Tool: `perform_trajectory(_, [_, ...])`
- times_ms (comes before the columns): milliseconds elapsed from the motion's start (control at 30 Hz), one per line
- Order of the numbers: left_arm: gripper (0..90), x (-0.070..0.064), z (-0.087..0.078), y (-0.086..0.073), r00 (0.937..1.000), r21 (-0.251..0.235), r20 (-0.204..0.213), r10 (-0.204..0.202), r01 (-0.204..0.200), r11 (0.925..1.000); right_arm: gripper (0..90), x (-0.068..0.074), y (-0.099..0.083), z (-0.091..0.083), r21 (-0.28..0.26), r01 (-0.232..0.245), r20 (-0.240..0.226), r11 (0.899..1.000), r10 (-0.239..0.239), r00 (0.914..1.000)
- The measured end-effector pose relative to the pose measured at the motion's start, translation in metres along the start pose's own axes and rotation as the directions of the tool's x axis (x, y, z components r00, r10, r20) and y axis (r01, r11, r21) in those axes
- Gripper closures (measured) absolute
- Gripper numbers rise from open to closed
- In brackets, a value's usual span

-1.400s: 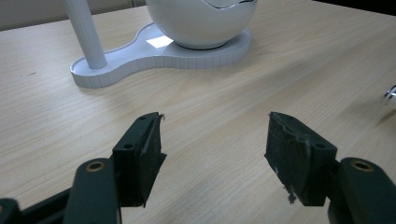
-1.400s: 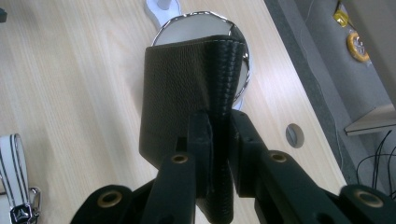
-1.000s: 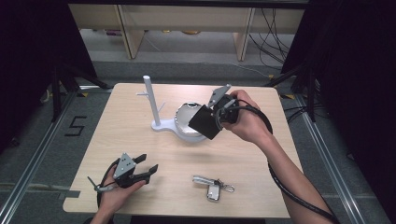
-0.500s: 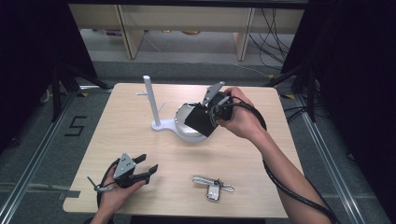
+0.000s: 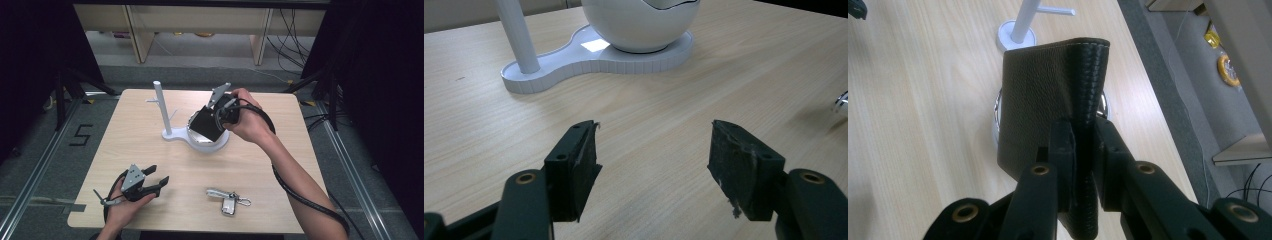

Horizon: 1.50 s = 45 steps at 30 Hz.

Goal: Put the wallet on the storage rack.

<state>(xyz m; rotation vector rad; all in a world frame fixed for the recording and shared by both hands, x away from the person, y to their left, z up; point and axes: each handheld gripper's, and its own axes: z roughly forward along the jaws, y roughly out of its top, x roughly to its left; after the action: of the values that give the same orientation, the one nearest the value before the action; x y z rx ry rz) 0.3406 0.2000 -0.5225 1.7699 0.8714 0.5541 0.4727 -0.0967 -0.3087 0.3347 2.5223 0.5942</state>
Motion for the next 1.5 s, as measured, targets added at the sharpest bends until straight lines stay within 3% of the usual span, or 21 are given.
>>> perform_trajectory(900, [35.1,0.0,-0.001,0.0,1.0,0.0,0.0,-0.008,0.008,1.0,80.8,-0.011,0.005,0.037,0.047,-0.016,-0.004,0.999,0.016,0.9999])
perform_trajectory(1067, [35.1,0.0,-0.002,0.0,1.0,0.002,-0.004,-0.009,0.009,1.0,80.6,-0.01,0.004,0.043,0.059,-0.038,-0.014,0.998,0.039,0.9992])
perform_trajectory(1100, [35.1,0.0,-0.002,0.0,0.9999,0.004,-0.007,-0.01,0.01,0.9999,80.5,-0.012,0.004,0.044,0.055,-0.02,-0.017,0.998,0.021,0.9996])
perform_trajectory(1500, [35.0,0.0,-0.002,-0.001,0.9999,0.003,-0.007,-0.013,0.013,0.9999,78.1,-0.012,0.002,0.057,0.077,-0.03,-0.048,0.997,0.033,0.9983])
